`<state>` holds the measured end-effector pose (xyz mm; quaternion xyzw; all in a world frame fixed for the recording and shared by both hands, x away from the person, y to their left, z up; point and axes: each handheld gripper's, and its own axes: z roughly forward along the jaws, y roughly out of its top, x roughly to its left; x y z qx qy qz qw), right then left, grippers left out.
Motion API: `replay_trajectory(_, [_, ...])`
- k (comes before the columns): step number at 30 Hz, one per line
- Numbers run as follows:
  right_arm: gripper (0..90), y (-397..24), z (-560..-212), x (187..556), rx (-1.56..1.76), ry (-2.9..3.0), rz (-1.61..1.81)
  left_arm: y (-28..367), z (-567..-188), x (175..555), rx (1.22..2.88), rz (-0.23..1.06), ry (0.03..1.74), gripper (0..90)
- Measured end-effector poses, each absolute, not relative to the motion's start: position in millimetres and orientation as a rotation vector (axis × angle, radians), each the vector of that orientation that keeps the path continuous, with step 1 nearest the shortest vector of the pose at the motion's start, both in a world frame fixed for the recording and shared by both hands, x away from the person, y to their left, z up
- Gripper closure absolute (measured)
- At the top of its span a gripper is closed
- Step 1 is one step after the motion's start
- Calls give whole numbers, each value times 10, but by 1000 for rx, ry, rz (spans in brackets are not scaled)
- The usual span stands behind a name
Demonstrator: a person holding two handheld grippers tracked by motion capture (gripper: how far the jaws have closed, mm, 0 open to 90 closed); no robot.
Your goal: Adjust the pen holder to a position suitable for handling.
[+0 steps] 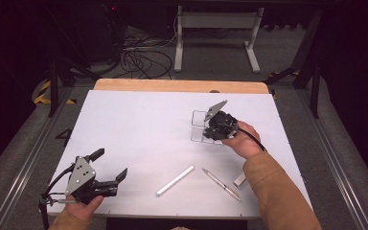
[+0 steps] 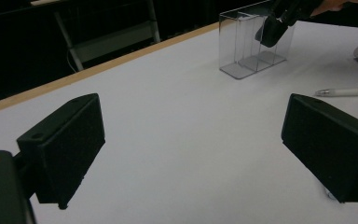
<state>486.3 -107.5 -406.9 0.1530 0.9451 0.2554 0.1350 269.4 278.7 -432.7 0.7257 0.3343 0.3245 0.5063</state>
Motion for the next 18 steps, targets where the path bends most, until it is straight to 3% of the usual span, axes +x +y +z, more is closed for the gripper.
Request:
replay_trajectory(4, [851,-1050,-4020,4849,426,2752,745,2782,-4326,2692,1750,783,805,68])
replay_trajectory(18, [864,-746,-3818,4642,182,2794,822,2772,-4332,2695,1753,779,804,67])
